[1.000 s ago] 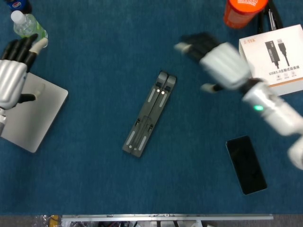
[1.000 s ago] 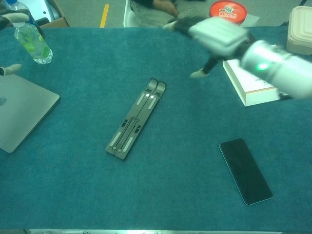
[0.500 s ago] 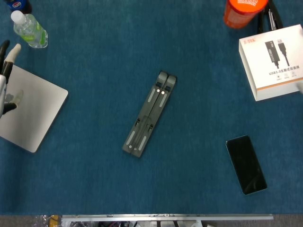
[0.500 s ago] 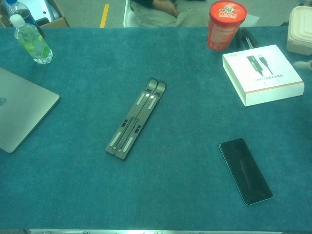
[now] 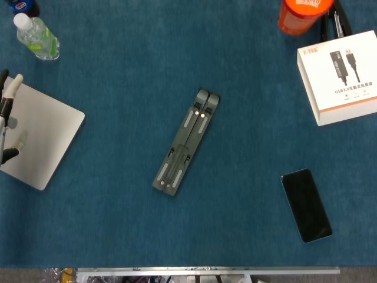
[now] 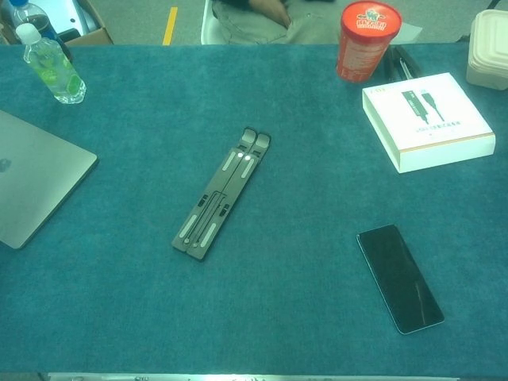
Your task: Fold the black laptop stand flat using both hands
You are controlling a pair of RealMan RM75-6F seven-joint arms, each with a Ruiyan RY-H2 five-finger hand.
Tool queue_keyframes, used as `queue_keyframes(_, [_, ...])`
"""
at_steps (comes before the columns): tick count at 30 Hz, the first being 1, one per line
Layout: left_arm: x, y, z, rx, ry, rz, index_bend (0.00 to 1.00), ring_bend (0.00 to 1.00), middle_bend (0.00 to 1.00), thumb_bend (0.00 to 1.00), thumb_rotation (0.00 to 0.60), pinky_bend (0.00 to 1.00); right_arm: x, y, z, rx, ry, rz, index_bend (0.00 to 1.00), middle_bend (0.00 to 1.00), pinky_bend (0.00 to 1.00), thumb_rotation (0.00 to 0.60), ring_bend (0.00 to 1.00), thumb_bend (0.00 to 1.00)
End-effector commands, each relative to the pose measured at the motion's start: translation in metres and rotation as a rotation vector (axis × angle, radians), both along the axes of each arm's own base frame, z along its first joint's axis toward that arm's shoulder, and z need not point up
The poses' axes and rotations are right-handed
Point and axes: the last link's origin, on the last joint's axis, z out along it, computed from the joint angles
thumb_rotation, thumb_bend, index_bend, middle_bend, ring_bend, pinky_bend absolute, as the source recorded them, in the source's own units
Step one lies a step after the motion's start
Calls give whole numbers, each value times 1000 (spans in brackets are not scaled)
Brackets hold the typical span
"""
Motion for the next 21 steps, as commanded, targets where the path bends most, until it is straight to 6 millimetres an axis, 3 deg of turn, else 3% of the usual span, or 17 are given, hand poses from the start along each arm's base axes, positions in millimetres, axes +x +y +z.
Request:
queue_keyframes(1, [0,-4,1,8,7,3,0,0,0,295,600,45,-1,2,0,-8,1,0,0,0,92,600,0,97])
queue_keyframes(21, [-2,-15,11,41,-12,34,0,0,0,295,600,45,-10,7,-1,-4,-40,0,0,0,92,600,0,97])
